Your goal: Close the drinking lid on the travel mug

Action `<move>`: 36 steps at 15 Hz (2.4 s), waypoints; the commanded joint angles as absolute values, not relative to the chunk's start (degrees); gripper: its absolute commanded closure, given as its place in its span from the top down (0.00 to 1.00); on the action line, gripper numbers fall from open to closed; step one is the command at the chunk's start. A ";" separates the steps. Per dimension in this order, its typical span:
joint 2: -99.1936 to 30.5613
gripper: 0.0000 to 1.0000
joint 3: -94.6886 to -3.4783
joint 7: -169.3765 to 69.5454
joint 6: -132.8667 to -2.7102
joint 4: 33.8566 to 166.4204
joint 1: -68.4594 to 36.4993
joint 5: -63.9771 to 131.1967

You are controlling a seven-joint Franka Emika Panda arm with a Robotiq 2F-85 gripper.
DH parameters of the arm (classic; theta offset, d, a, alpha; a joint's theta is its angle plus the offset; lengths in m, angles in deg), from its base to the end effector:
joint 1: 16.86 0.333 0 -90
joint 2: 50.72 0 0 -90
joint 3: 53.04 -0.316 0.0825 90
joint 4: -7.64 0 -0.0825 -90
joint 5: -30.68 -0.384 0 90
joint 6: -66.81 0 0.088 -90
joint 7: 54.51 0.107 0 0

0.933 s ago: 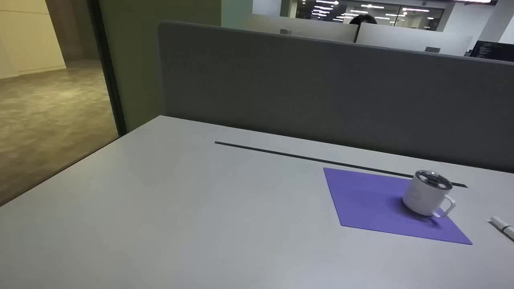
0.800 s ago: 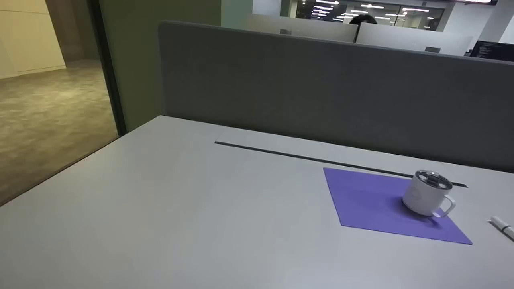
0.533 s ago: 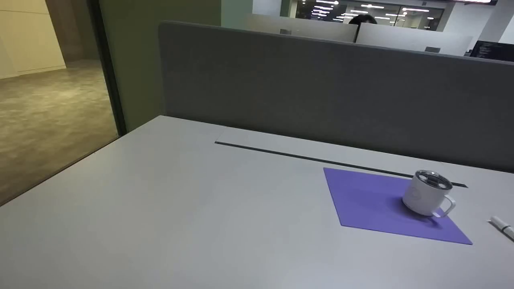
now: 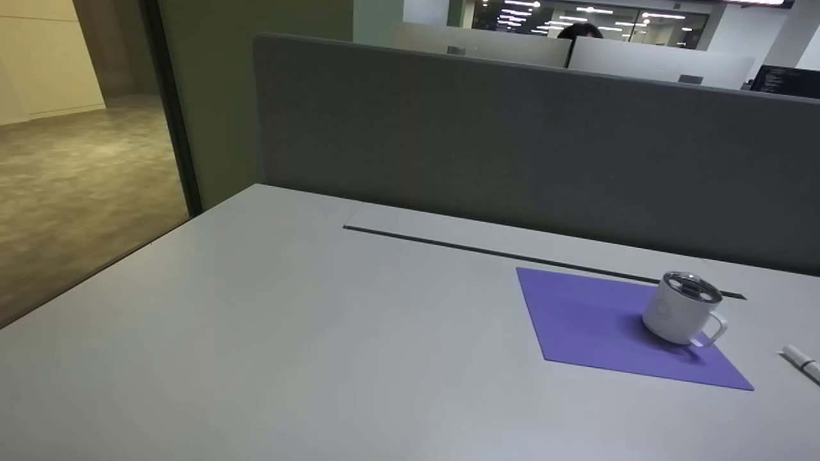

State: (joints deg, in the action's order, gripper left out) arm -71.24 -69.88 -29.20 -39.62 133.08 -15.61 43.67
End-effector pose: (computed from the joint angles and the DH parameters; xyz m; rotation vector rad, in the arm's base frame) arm 0.4322 0.1355 0.5304 2.8394 -0.1132 0.1775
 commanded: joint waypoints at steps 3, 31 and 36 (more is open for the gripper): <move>-64.26 1.00 -58.18 -39.78 -61.87 130.74 -19.87 49.34; -22.13 0.62 -51.34 -94.49 -65.90 104.27 -26.84 41.75; -16.98 0.27 -52.49 -96.36 -69.05 104.02 -26.54 41.81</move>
